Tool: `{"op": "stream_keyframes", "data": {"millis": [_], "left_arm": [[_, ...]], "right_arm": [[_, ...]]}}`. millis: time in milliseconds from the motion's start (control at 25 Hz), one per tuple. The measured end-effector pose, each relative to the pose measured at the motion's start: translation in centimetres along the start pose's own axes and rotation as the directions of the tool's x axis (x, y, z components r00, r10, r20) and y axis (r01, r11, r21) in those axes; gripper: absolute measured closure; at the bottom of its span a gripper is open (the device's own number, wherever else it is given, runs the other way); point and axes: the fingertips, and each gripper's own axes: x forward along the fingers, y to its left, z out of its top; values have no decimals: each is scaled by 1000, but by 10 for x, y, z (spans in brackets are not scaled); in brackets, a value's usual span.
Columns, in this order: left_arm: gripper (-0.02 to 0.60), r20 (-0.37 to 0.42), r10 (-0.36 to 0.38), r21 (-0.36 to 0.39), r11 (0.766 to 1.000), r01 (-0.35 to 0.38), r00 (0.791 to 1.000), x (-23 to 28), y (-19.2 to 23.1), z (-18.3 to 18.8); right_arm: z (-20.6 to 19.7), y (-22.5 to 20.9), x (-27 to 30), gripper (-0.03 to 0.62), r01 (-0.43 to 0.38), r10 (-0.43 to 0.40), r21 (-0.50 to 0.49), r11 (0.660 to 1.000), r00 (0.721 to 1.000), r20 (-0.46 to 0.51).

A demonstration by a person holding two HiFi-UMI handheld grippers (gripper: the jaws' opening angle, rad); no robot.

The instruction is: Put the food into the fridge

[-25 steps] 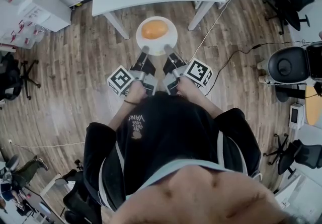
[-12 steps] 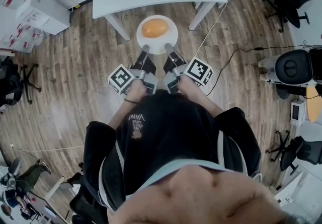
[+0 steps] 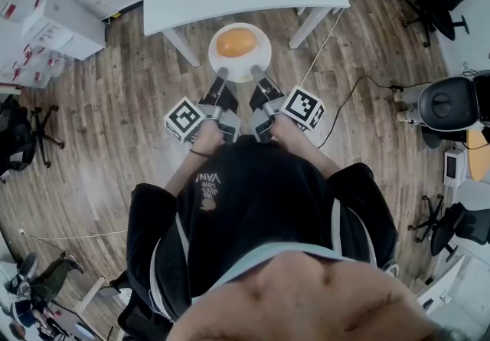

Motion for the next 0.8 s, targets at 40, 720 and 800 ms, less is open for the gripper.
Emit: {"op": "stream_keyframes", "data": {"millis": [40, 720, 800], "left_arm": [[554, -4, 2, -1, 1000, -2, 1000, 1, 1, 4], [554, -52, -10, -16, 1000, 10, 999, 17, 11, 29], [554, -53, -15, -19, 1000, 14, 999, 18, 10, 29]], "right_arm": [[-1, 1, 3, 574, 2, -2, 0, 1000, 1000, 2], [0, 0, 31, 574, 26, -26, -3, 1000, 999, 48], [2, 0, 31, 574, 28, -28, -5, 1000, 998, 52]]}}
